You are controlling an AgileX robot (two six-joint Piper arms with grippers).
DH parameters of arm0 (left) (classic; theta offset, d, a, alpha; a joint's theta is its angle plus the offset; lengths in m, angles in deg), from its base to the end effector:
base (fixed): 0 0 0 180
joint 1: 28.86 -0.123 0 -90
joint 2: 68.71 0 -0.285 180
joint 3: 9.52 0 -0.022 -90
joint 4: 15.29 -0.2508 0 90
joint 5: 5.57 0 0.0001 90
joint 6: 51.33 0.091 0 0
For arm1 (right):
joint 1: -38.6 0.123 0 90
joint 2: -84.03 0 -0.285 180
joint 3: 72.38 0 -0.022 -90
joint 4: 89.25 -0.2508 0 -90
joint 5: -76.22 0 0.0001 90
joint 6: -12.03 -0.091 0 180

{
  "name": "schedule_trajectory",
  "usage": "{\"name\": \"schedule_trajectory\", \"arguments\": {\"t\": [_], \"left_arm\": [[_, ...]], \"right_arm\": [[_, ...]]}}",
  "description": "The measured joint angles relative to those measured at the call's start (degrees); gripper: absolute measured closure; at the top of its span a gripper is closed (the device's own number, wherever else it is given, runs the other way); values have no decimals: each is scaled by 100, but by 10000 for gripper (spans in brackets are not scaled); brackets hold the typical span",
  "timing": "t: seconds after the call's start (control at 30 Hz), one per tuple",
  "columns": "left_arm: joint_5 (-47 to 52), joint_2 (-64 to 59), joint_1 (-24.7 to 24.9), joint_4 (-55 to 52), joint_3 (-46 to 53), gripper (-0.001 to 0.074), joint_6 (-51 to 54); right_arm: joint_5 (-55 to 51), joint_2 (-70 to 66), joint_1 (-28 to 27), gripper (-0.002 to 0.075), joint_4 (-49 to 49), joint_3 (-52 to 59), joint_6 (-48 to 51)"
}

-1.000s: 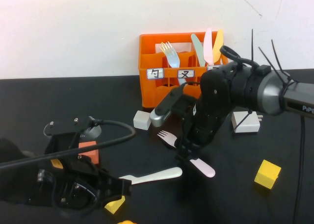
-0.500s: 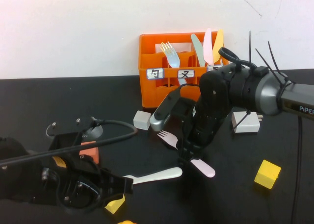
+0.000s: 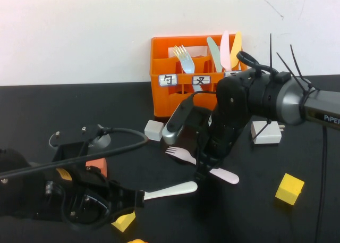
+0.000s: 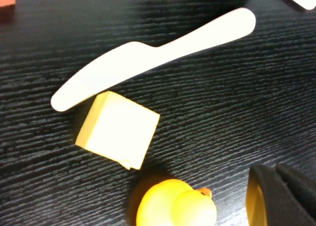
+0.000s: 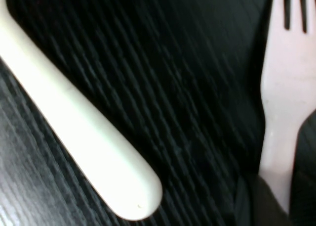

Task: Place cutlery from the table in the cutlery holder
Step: Pick up the fork, then place the fork on the box

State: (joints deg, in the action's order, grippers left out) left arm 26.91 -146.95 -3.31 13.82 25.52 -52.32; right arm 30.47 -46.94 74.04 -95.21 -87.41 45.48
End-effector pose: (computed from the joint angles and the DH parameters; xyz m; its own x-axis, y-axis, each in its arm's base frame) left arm 0.2013 -0.1226 0.2535 -0.8882 -0.0469 -0.4570 0.1880 0.8705 -0.4548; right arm 0.3632 0.2668 0.1622 -0.3818 -0.8704 -0.3108 -0.8991 0.4277 -0.0934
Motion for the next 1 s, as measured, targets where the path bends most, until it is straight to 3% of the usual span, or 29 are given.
{"name": "schedule_trajectory", "arguments": {"t": [0.43, 1.0], "left_arm": [[-14, 0, 0, 21, 0, 736, -27], [-31, 0, 0, 36, 0, 736, -27]], "right_arm": [[-601, -75, 0, 597, -49, -660, -51], [-488, 813, 0, 598, -117, -728, -671]]}}
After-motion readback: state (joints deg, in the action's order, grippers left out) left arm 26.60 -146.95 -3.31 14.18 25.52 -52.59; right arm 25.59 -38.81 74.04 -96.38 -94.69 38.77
